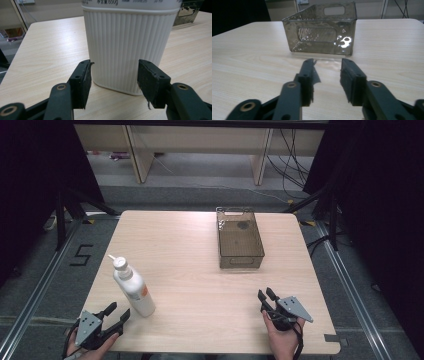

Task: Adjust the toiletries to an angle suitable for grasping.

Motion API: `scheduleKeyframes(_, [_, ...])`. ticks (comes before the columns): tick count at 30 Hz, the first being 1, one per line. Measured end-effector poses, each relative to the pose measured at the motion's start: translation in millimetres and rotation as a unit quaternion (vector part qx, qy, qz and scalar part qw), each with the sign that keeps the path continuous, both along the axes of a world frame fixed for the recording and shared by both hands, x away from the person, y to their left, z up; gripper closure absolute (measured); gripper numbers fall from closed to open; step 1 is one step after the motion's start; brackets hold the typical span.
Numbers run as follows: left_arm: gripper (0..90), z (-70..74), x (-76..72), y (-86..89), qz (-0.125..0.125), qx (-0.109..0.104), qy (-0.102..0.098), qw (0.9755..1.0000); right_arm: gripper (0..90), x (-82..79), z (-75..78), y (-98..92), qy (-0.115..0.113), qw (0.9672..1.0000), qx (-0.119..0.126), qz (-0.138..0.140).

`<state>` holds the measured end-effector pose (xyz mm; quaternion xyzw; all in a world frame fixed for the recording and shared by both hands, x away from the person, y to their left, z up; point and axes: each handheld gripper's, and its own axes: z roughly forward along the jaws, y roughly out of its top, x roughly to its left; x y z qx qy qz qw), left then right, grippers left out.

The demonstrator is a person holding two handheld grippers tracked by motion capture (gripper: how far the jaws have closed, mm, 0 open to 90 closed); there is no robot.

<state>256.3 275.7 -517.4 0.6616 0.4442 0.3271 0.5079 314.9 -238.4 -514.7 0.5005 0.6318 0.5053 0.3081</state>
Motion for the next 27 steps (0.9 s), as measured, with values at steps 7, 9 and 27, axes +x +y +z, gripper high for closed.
scheduleKeyframes(7, [68.3,5.1,-4.9,-5.3,-0.026,0.002,-0.020,0.9995,57.6,1.2,-1.2,-0.5,-0.009,1.0000,-0.001,-0.001])
scheduleKeyframes(9, [72.7,6.2,-3.7,-7.2,-0.033,-0.001,-0.022,0.9992,56.9,1.9,-1.3,-0.7,-0.012,0.9999,-0.005,0.002])
scheduleKeyframes(27, [89.2,13.7,10.5,-17.4,-0.036,0.005,-0.016,0.9992,56.2,1.9,0.3,-1.0,-0.003,1.0000,-0.006,0.003])
